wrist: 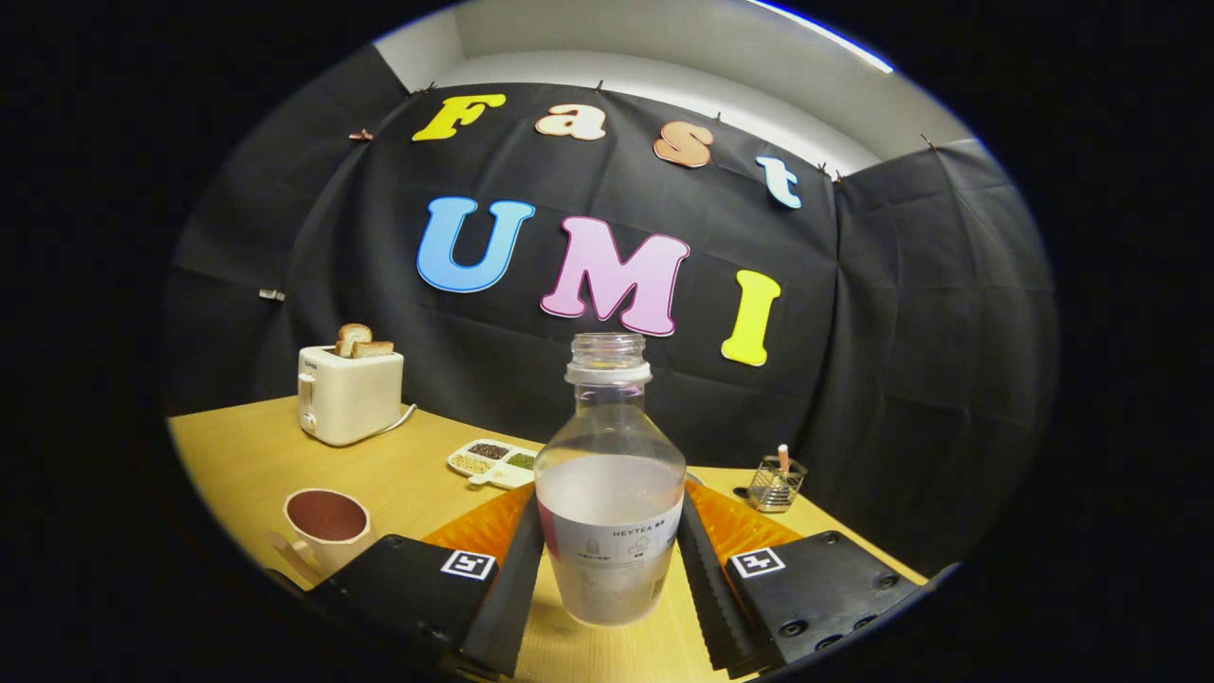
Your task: Take the bottle from table, then pour the juice into the cup, finally place the bottle on the coaster
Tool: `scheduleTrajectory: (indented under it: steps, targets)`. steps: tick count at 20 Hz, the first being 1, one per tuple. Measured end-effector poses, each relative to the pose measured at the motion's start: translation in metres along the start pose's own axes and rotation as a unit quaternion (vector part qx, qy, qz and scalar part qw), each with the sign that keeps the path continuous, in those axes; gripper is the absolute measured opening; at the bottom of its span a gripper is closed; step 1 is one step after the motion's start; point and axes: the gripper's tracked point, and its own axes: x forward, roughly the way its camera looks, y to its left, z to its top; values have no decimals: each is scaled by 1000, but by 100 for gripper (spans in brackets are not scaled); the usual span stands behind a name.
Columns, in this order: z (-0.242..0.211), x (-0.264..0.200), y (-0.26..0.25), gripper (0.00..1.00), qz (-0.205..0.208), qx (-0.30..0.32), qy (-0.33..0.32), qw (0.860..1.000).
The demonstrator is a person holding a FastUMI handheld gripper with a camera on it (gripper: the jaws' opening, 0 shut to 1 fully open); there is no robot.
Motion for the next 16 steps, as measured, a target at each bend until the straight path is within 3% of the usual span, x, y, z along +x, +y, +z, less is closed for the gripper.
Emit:
scheduleTrajectory:
  steps: [4,7,11,16]
  targets:
    - [7,-5,10,74,12,-80,24,996]
    - [21,-8,24,74,23,-169,14,985]
    - [26,-9,49,74,40,-266,1,963]
    - [14,-9,70,73,46,-389,-3,920]
